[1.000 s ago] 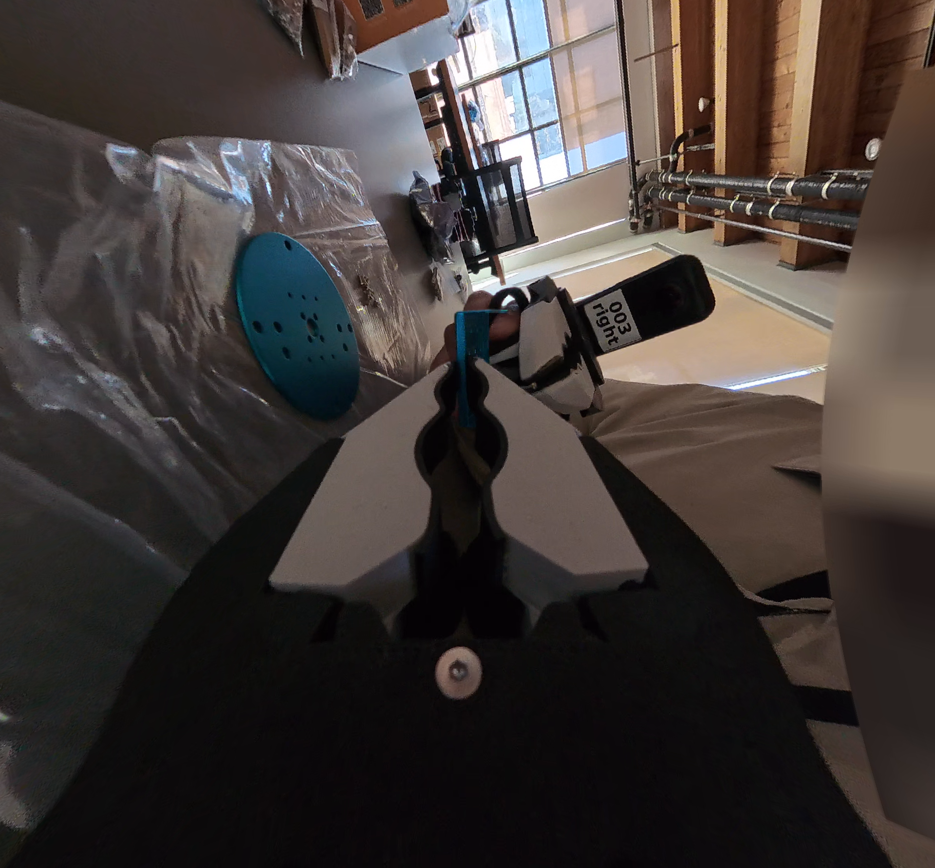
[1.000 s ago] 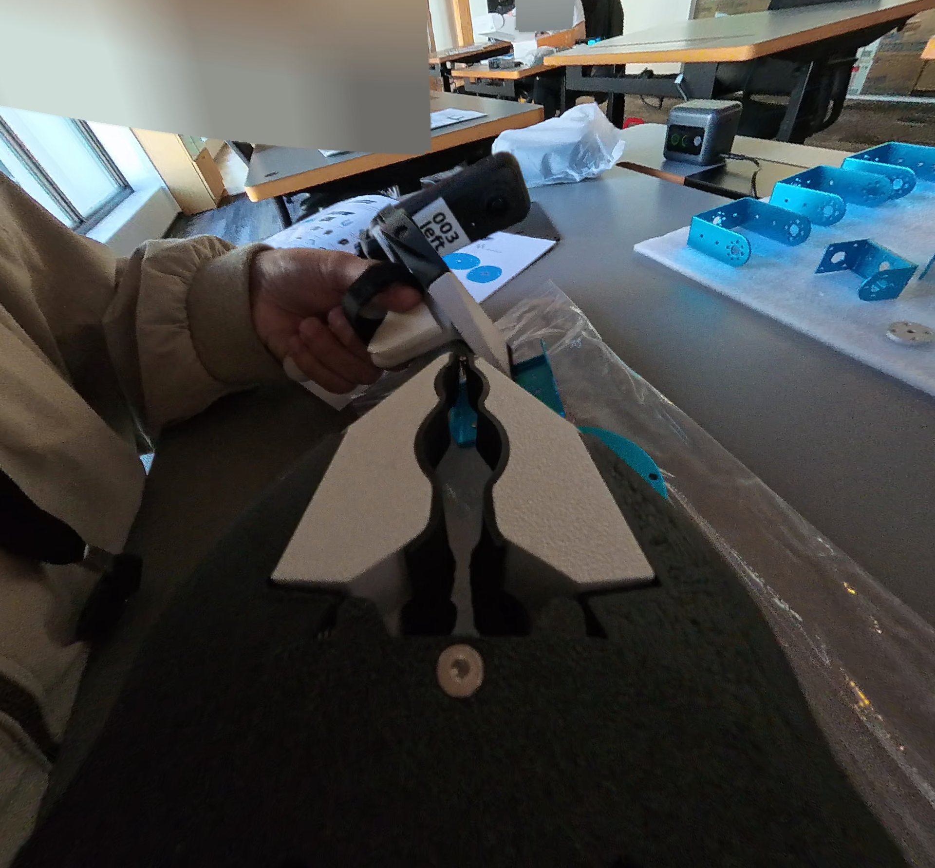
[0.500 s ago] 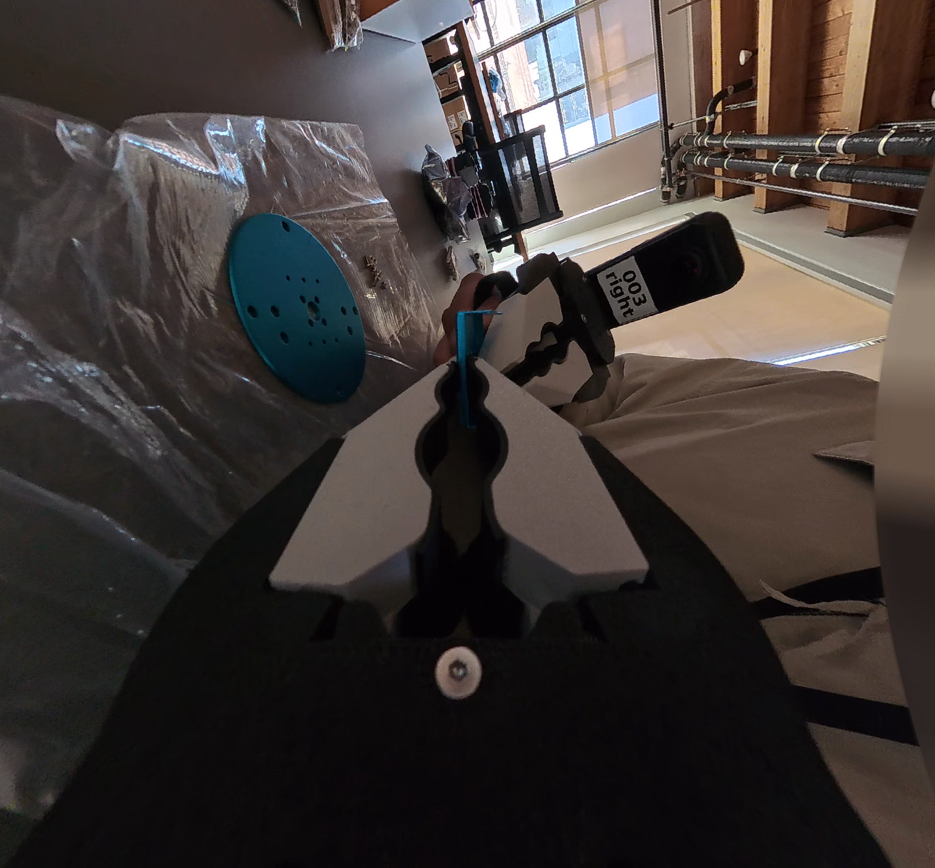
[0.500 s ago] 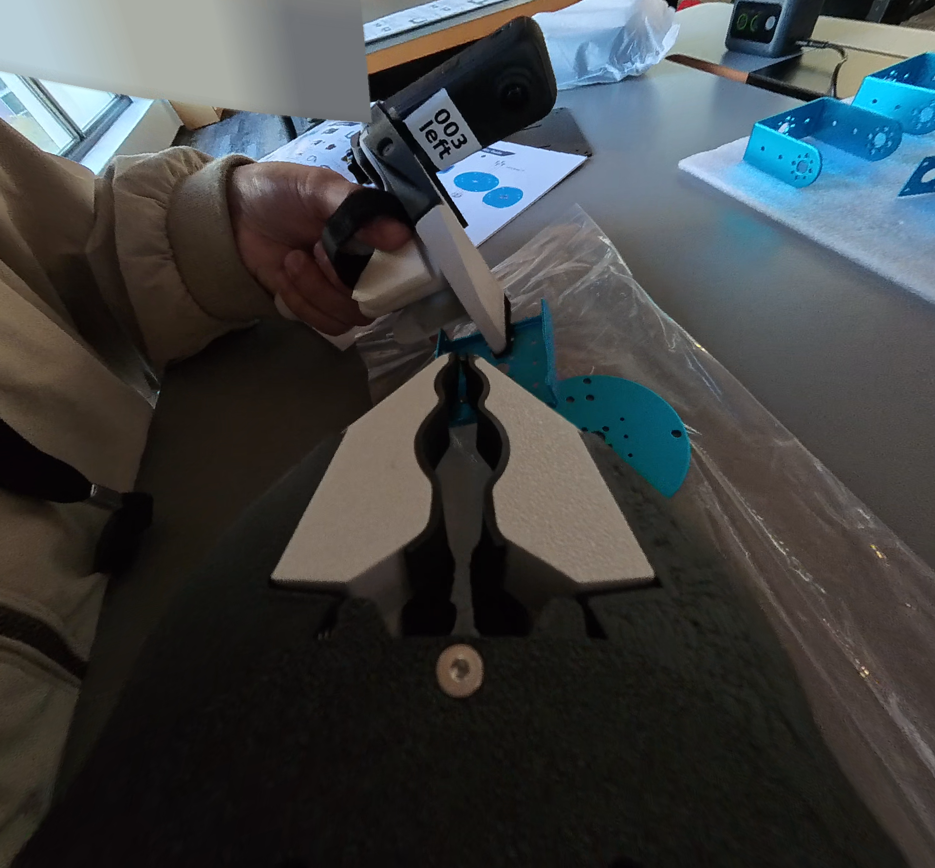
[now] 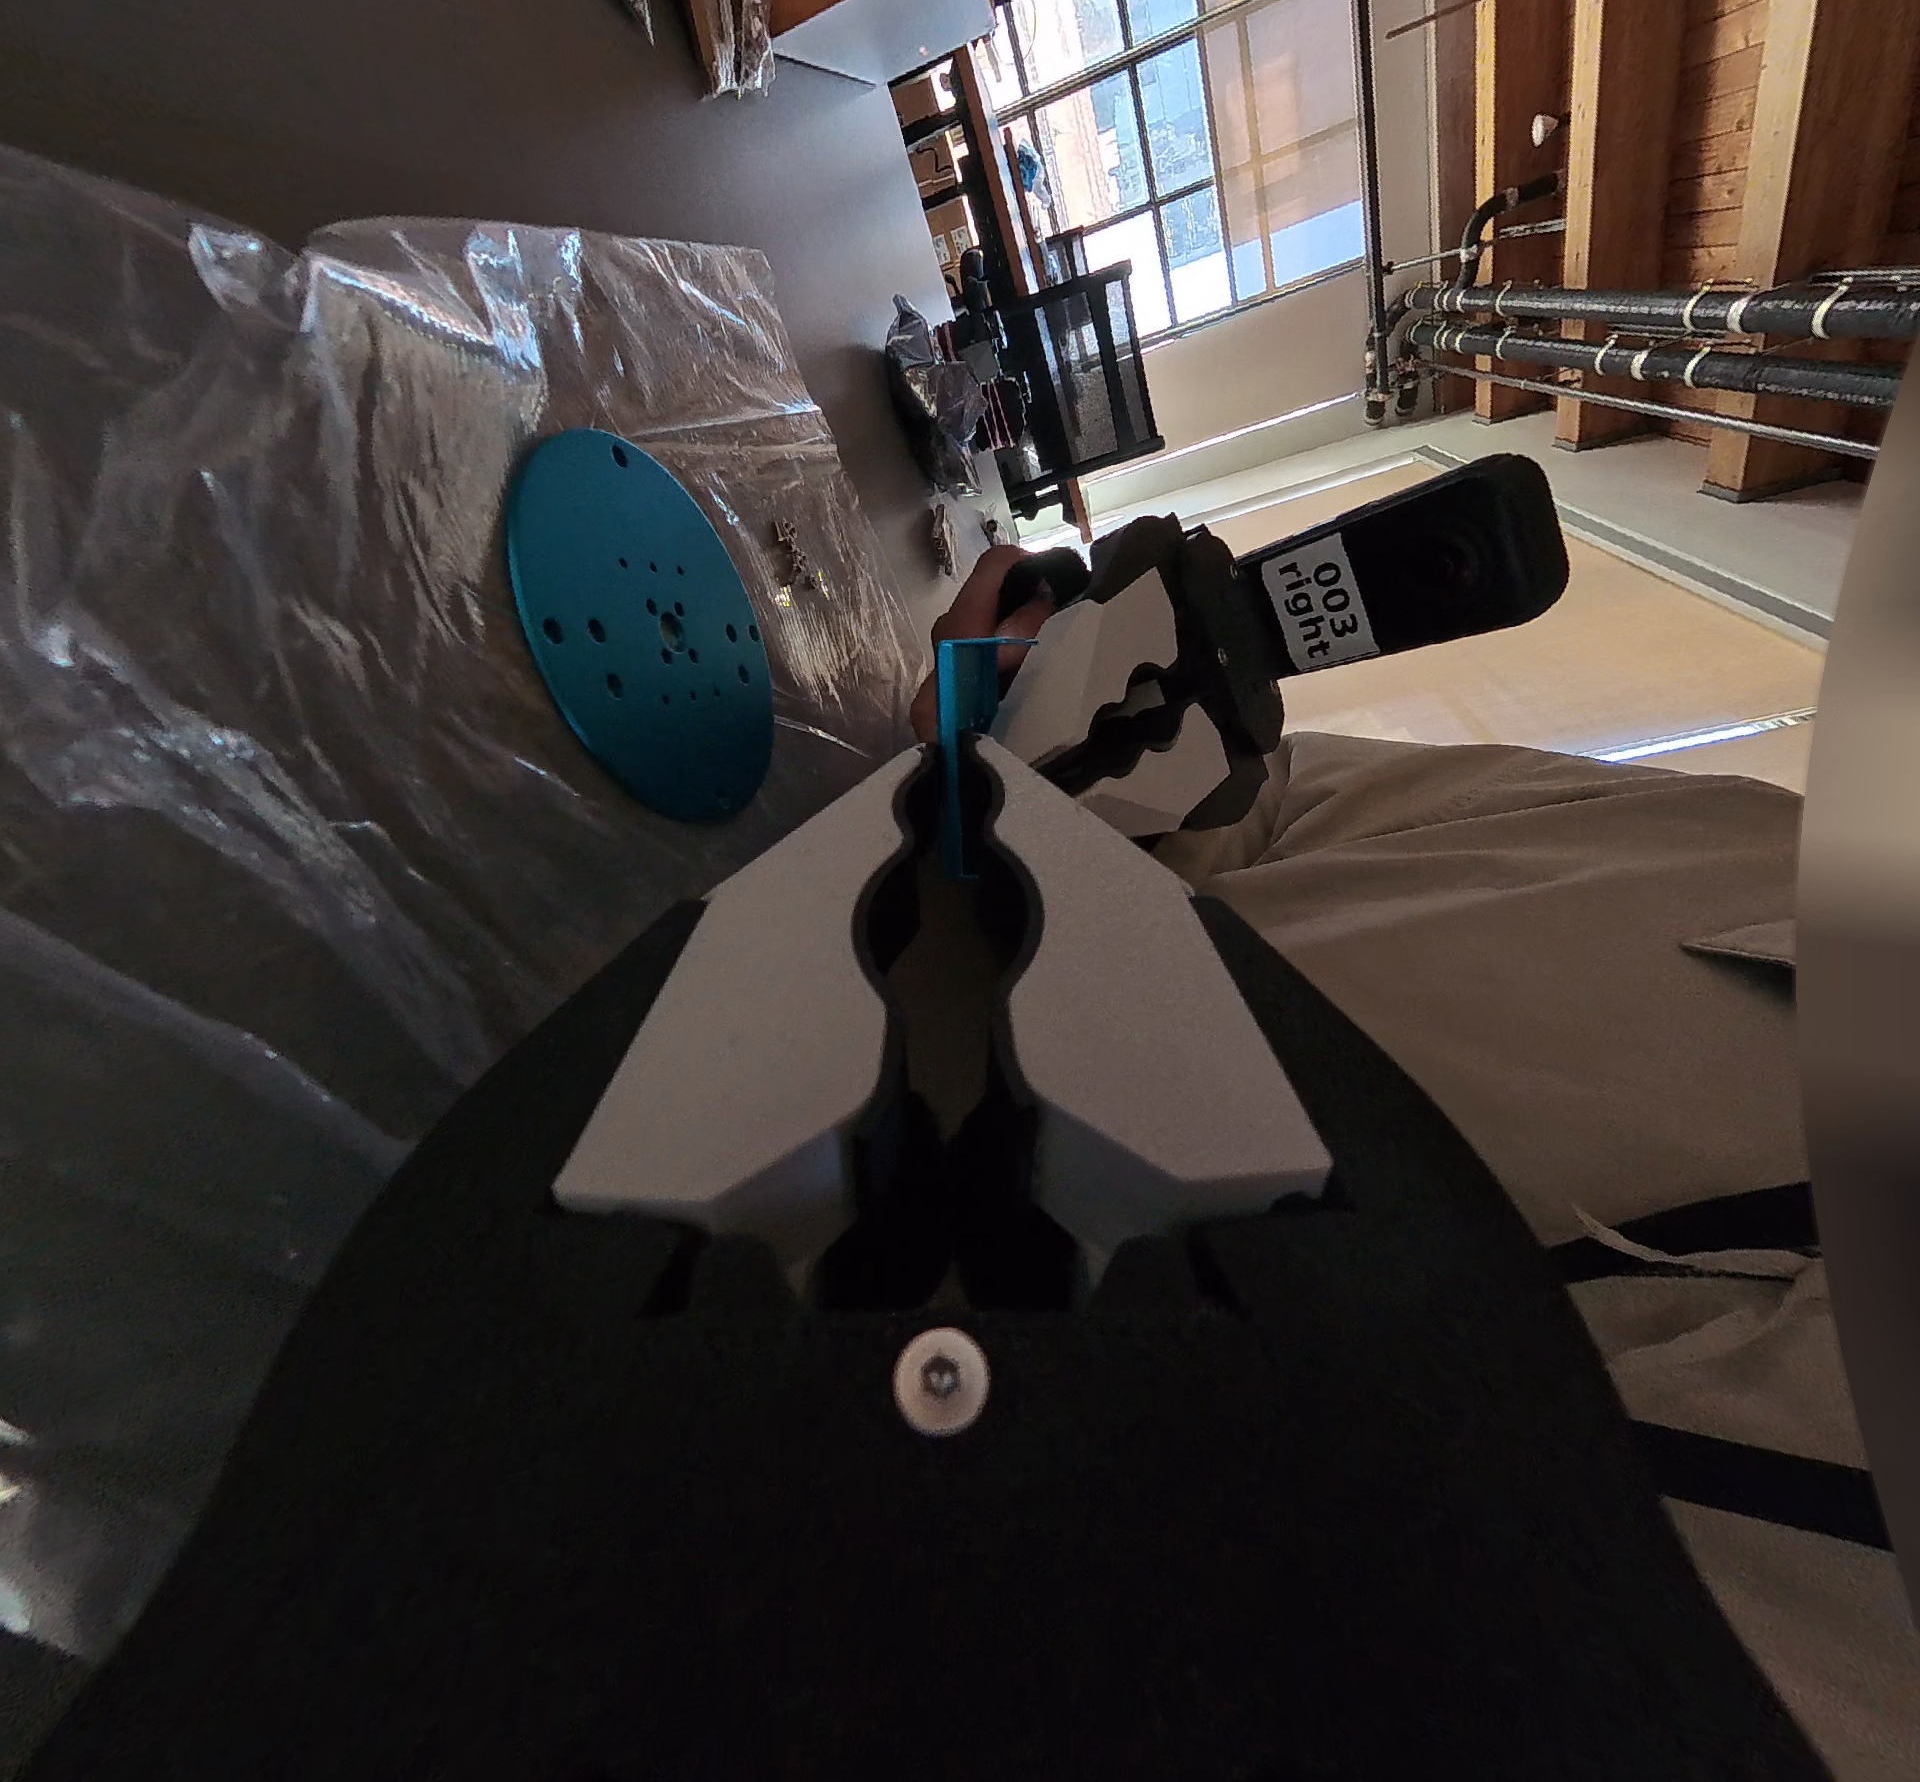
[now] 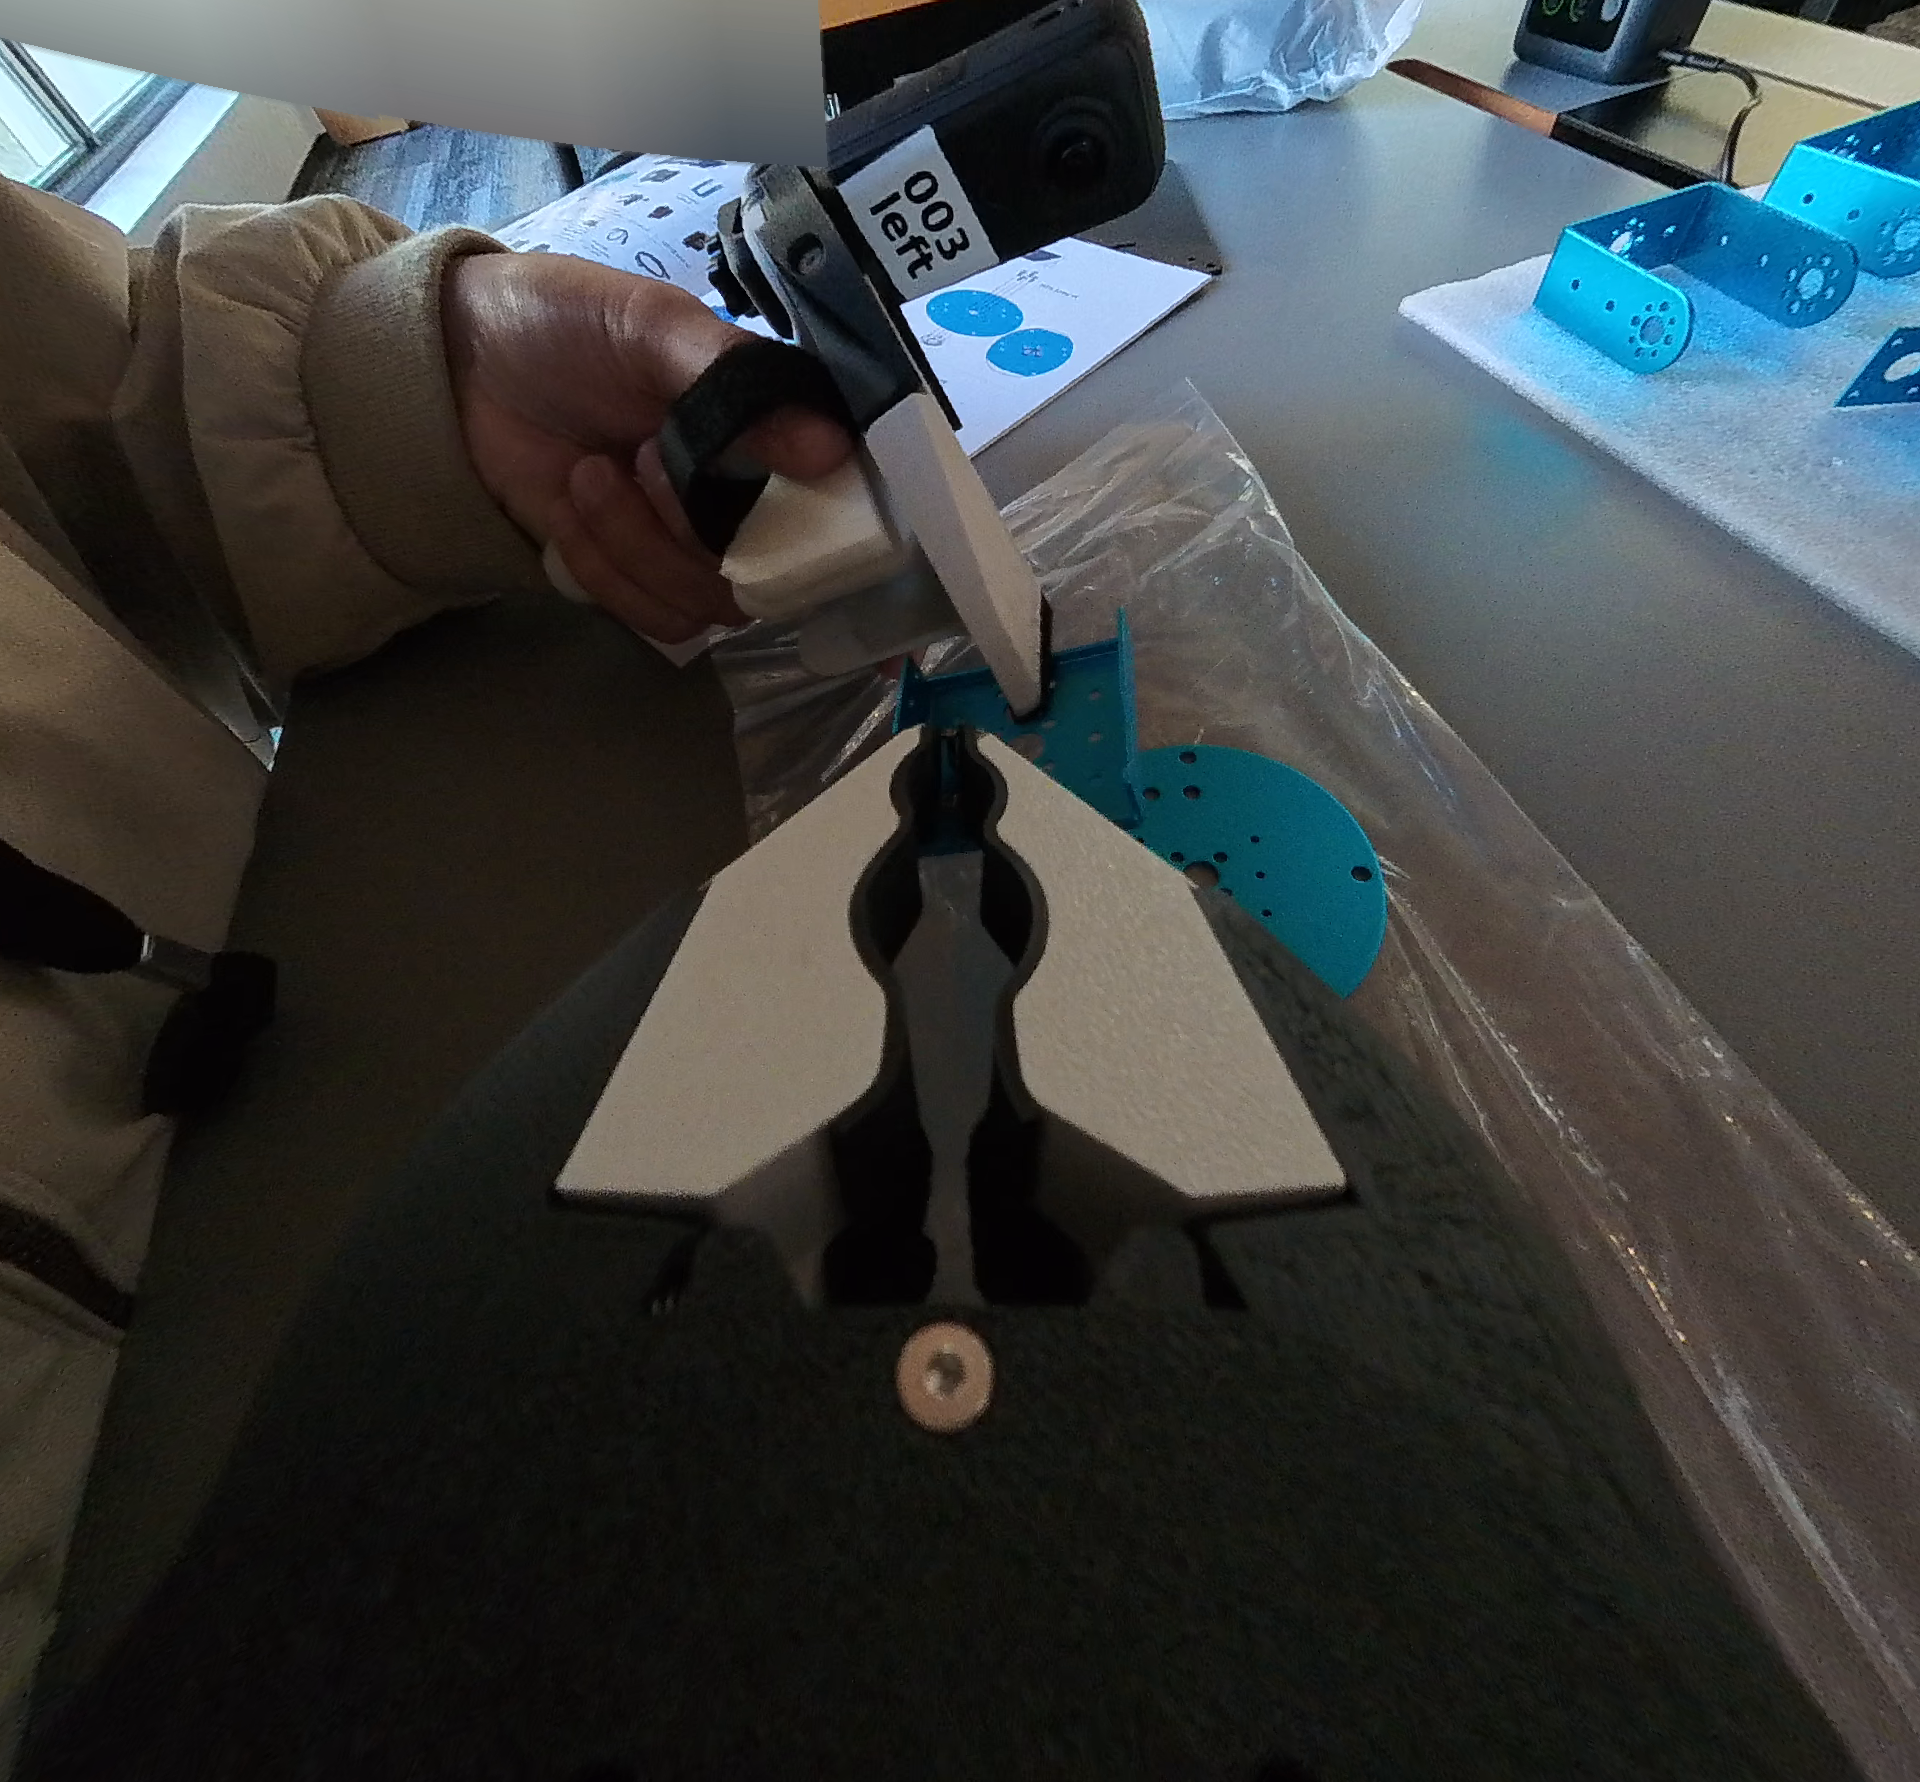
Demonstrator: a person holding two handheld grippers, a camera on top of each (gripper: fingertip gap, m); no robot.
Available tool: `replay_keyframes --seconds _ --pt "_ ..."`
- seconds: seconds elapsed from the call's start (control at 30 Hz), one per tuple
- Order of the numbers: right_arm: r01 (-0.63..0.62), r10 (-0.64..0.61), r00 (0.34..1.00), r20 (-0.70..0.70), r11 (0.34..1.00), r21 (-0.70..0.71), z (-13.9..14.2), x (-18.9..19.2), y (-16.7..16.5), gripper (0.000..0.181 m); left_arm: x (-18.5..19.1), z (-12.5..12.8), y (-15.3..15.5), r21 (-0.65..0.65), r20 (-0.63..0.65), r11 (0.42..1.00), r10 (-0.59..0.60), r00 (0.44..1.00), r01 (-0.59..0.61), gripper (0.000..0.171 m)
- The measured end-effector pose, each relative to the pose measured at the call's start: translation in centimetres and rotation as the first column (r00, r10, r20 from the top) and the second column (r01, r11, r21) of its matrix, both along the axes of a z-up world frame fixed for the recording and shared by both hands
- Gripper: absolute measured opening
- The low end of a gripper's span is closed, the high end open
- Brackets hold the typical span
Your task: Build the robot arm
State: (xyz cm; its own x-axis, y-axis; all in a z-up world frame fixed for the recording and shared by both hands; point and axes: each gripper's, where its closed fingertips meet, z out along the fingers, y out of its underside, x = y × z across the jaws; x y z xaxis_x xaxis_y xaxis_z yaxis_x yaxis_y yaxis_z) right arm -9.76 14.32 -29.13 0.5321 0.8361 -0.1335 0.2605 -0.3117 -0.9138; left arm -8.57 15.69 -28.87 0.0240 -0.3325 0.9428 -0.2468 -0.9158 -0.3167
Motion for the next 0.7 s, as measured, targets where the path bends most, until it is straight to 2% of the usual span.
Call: replay_keyframes --seconds 0.4,0.57,0.7 --pt "-0.035 0.034 0.999 0.016 0.999 0.018 0.6 0.0 -0.3 0.006 0.0 -0.1 -0.1 -0.001 -0.004 1.000 -0.002 1.000 0.002 0.001" --pt "-0.098 0.103 0.988 0.115 0.994 -0.050 1.2 -0.1 -1.0 0.023 0.0 -0.2 0.0 0.000 -0.009 1.000 0.001 1.000 -0.001 0.001" --pt "-0.119 0.104 0.944 0.313 0.993 0.028 0.4 -0.1 -0.7 0.026 0.1 -0.3 -0.2 0.004 -0.014 1.000 -0.001 1.000 0.001 0.001"
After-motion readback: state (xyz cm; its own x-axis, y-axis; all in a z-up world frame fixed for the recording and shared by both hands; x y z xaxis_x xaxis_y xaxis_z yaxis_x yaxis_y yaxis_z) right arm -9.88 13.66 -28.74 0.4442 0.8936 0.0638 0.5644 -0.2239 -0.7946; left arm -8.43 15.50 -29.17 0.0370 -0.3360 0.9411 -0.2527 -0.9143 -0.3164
